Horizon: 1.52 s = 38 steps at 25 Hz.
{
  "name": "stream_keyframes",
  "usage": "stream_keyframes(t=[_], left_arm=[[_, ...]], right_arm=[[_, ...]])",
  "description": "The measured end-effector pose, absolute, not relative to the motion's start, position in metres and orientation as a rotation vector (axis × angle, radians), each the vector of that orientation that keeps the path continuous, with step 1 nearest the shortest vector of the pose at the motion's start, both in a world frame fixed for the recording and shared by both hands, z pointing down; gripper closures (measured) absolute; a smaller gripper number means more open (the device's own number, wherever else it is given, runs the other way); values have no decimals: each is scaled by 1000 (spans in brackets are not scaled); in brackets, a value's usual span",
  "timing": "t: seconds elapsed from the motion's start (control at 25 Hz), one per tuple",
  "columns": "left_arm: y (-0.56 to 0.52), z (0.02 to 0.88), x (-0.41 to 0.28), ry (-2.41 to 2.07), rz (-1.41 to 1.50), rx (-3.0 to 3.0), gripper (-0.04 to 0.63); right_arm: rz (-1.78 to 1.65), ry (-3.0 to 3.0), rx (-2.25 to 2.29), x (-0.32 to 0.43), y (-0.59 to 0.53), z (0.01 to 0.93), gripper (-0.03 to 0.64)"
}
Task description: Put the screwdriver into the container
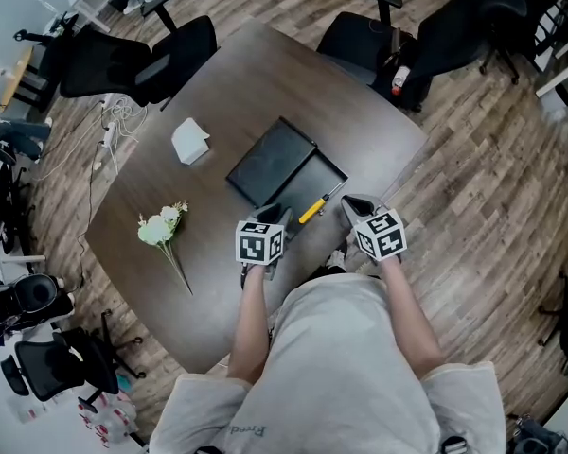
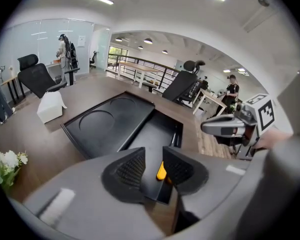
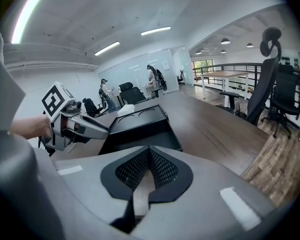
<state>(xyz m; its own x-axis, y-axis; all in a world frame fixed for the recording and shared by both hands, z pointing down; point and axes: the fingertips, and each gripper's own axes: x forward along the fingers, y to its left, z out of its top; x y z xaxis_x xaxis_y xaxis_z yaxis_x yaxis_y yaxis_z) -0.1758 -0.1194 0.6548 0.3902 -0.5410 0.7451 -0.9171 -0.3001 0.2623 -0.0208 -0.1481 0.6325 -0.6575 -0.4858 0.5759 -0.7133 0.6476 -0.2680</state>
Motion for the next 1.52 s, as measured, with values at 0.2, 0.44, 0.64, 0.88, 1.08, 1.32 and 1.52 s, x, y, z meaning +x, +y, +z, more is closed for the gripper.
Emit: stream_keyframes(t=[0.2,0.44,0.64,0.88,1.08,1.32,1.52], left_arm=[[-117,641,-181,-1283,660,2017,430],[-107,615,-180,-1298,565,2103,430],[-87,600,-181,-1293,529,2150,430],[-70,590,-190,-1301,493,2187,430],[-60,588,-195,-1298,471,2215,430],[-62,589,-199,-1276,485,2257,430],[-67,584,-202,-1275,460,2268,430]], right_arm=[[686,-2385,988,-20,-136,634,617],[747,-2377,1101,-24,-119,624,617],[780,-2381,1157,-33,-103,616,617],[772,-2382,1240,-39,-97,609,617],[783,-2376,1297,-46,-86,610,617],[784,-2378,1348,-46,-87,608,617],[809,-2362,1387,-42,-86,607,617]])
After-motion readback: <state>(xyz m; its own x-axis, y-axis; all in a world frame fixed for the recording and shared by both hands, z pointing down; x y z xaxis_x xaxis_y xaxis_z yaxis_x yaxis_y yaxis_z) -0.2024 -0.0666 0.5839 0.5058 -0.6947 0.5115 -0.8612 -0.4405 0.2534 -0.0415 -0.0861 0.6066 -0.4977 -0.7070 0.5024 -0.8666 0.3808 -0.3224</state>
